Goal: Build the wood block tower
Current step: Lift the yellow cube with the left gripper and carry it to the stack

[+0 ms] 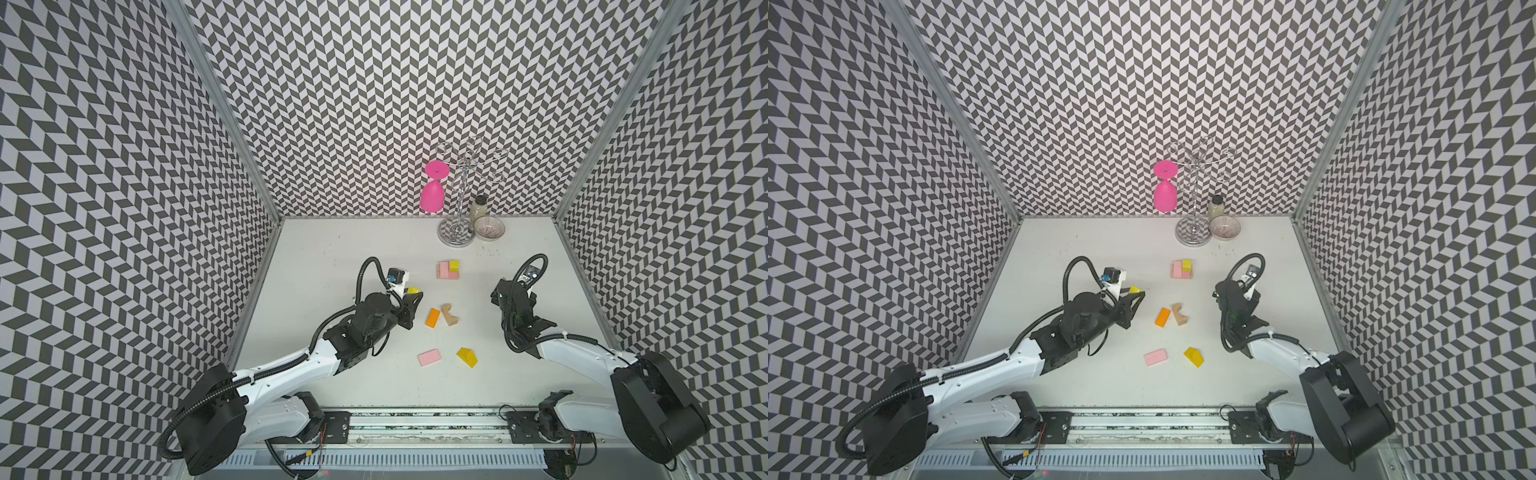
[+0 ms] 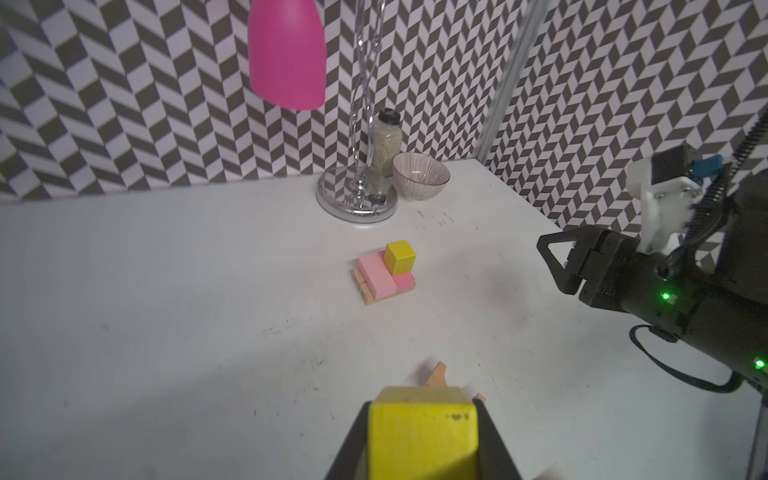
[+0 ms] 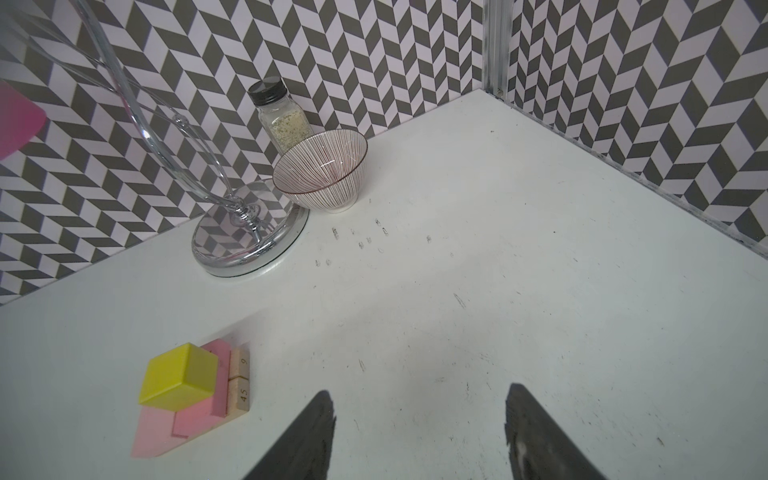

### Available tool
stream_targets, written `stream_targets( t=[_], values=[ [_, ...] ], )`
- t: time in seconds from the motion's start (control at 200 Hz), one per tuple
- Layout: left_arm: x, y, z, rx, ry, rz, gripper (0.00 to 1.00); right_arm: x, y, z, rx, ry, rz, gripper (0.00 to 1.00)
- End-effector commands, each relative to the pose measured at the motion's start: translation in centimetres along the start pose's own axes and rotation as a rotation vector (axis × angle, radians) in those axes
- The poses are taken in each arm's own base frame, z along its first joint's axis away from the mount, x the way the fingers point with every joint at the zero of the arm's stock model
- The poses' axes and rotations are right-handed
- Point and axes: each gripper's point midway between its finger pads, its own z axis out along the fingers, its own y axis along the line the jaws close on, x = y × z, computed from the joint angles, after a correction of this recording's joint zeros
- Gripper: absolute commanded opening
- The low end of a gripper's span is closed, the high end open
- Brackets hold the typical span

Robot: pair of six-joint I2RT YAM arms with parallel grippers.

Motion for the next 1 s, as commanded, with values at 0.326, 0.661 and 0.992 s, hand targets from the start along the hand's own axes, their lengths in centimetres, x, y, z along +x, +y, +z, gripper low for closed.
stream_targets(
  t=[0.326,0.661,0.992],
  values=[
    [-4.5,0.3,8.1,0.25,0.081,0.551,0.0,-1.3,0.7,-0.8,-0.044,-0.059,0.042,0.64],
    [-1.3,2.9,12.0,0.408,0.195,0.694,0.0,-1.0,1.3,-0.1,-0.027,-0.043,0.015,0.64],
    [2.3,2.5,15.5,0.554,0.304,0.846,0.0,-0.7,1.7,-0.1,-0.022,-0.038,-0.006,0.65]
  ],
)
